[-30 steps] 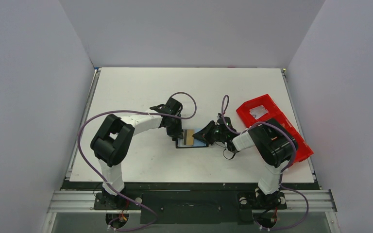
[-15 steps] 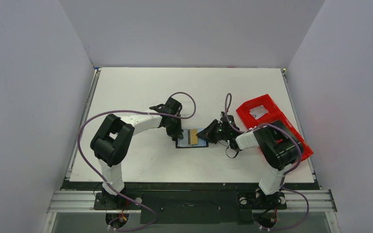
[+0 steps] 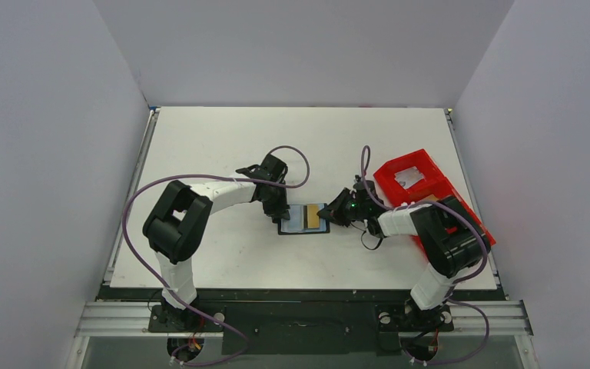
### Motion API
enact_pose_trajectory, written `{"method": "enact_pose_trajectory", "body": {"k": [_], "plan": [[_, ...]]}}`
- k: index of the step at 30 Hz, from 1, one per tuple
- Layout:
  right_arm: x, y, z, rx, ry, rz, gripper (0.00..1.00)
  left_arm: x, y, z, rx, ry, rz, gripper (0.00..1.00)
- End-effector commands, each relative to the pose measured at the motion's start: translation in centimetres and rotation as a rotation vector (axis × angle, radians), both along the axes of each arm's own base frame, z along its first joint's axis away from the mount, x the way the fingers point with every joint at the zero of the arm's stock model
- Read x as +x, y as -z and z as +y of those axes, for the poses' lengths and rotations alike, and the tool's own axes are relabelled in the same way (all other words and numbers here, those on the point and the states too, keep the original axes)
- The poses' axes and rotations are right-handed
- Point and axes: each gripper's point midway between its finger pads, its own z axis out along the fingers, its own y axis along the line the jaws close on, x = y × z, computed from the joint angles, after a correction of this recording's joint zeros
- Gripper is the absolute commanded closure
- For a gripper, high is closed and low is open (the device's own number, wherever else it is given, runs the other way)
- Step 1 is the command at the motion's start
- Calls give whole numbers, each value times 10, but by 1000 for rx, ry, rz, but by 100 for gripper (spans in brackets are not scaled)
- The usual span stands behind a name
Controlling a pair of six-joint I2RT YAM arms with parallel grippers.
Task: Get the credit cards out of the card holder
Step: Remove the credit card from the card holder, then place the credit card in the storage box.
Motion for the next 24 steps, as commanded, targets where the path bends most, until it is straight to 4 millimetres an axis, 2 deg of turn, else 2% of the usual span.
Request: {"method": "enact_pose_trajectory", "body": {"k": [1,6,12,18,21,24], "plan": [[6,-11,-11,-42,19,-46,100,-7,18,17,86,-2,37,100],[6,-22,-15,-54,17,-68,100,0,3,10,62,10,9,100],[5,-30,-15,-52,14,-71,100,13,-32,-3,10,31,-48,100],[6,-40,-15,-31,14,-83,100,19,-70,-16,-67,54,-94,83],[7,-49,-14,-19,15,-96,100,17,-81,-22,-119,67,-88,73],[8,-59,-13,-3,14,-106,100,14,-90,-28,-191,72,-68,70]]}}
